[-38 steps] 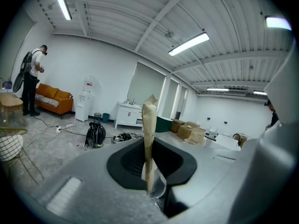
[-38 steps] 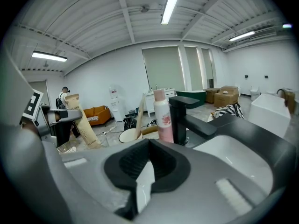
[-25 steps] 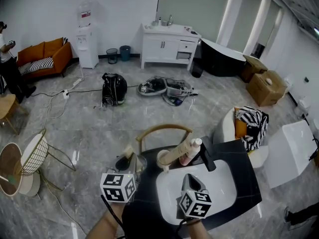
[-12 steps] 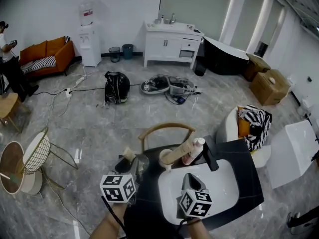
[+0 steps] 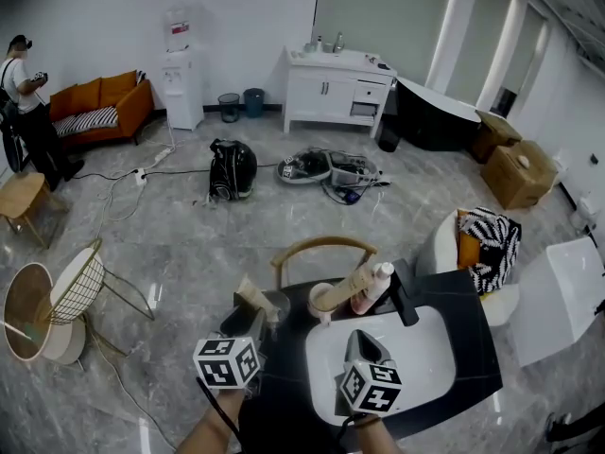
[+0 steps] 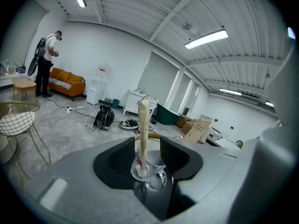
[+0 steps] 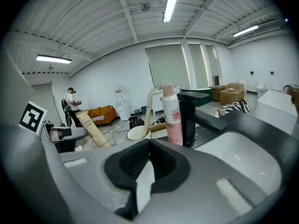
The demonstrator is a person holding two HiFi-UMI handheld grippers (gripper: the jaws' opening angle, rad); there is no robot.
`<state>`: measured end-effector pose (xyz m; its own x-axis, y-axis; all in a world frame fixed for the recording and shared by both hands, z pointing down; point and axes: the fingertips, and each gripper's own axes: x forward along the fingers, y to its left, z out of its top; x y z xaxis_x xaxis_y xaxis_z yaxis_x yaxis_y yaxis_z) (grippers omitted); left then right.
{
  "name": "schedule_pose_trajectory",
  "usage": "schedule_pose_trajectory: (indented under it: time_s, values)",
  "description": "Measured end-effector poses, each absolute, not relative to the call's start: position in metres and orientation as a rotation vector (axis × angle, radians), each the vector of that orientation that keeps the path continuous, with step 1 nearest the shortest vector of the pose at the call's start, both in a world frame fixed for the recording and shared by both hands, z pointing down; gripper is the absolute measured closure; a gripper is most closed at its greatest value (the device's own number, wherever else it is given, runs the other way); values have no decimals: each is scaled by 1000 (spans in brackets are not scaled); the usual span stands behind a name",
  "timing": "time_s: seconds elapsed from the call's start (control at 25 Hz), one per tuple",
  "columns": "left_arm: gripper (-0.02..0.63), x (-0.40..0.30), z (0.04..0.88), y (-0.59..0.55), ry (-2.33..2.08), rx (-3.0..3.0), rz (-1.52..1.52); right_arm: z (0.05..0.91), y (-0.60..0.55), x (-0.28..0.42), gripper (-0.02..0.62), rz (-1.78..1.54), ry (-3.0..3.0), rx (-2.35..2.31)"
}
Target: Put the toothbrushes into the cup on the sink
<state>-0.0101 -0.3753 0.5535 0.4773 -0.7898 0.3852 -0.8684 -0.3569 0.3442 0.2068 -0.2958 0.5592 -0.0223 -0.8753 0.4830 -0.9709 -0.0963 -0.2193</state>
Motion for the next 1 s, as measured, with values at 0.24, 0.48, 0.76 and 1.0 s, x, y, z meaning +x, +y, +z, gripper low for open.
schedule_pose_trajectory:
  time_s: [0.24, 0.48, 0.76, 1.0]
  values:
    - [453, -15, 541, -357, -1400, 2238, 205, 550, -287, 204, 591, 755, -2001, 2062]
    - [473, -23, 527, -333, -1439, 2287, 219, 538, -278, 196, 592, 718, -2033, 2053]
    - [492, -40, 507, -308, -1505, 2315, 204, 521, -268, 186, 592, 665, -2063, 2046]
    - [523, -63, 491, -291, -1566, 2312, 171, 493, -263, 178, 592, 583, -2100, 2046]
